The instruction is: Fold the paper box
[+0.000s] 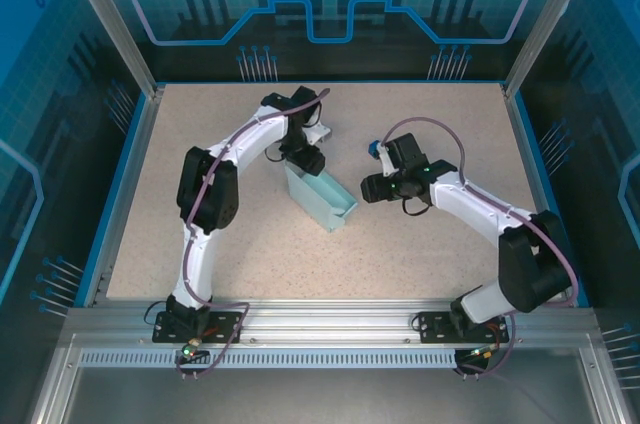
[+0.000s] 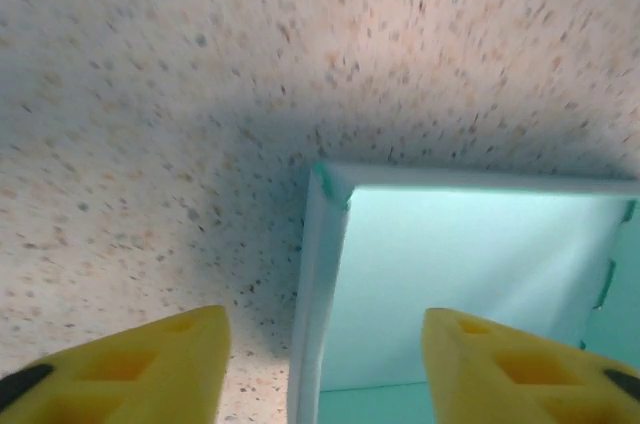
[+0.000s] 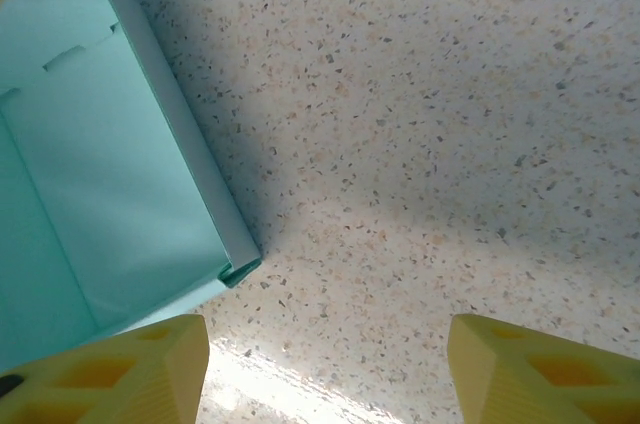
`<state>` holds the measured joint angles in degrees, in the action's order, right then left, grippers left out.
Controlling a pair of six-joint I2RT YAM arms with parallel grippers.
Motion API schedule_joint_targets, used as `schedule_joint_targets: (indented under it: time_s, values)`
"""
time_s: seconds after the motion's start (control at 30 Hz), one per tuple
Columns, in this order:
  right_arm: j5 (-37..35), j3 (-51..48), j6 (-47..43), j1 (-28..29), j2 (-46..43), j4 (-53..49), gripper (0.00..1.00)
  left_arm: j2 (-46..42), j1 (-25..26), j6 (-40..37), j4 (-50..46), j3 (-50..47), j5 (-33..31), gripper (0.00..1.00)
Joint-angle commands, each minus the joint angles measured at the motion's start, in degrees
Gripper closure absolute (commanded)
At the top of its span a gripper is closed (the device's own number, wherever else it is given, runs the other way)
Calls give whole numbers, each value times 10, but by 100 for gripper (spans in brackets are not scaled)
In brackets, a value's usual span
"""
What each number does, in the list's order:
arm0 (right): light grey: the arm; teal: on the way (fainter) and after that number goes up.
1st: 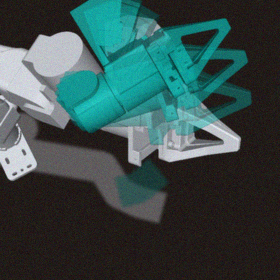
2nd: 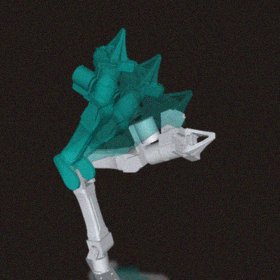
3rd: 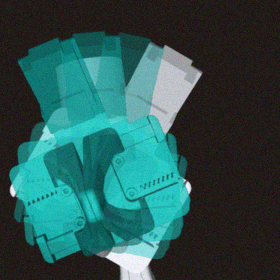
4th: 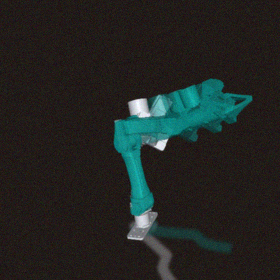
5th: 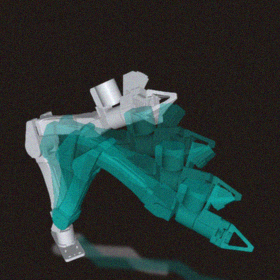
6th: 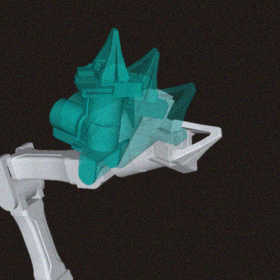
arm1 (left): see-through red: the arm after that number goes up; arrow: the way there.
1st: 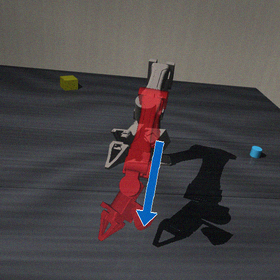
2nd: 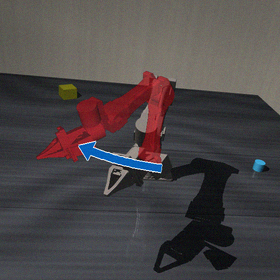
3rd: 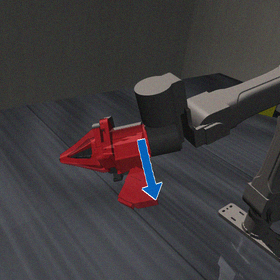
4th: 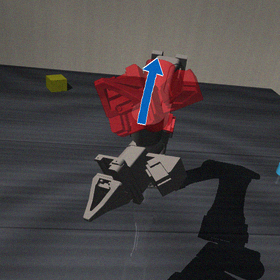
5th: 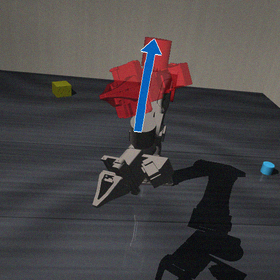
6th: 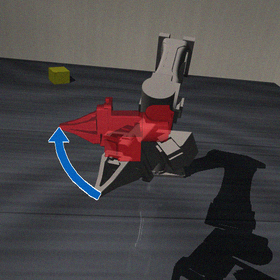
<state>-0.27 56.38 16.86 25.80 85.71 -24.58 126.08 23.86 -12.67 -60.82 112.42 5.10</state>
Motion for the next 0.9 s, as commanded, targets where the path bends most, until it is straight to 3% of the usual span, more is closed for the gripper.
schedule_joint_targets:
  time_s: [0.0, 0.23, 0.4, 0.63, 0.77, 0.87]
  values:
    - [38, 30, -1, 7, 47, 21, 35, -15, -20, 11, 1, 34, 11, 40]
    - [101, 116, 3, 41, 166, 41, 36, -142, -63, 102, 165, -57, 19, 30]
    - [141, 158, -1, 45, 223, 28, 38, -272, -109, 201, 302, -222, -30, 30]
    - [216, 100, 28, 48, 199, 56, 43, -472, -143, 349, 477, -541, -55, 31]
    - [242, 51, 60, 64, 165, 91, 44, -541, -141, 392, 499, -671, -39, 33]
    - [266, 22, 87, 82, 144, 124, 43, -554, -132, 400, 494, -715, -10, 34]
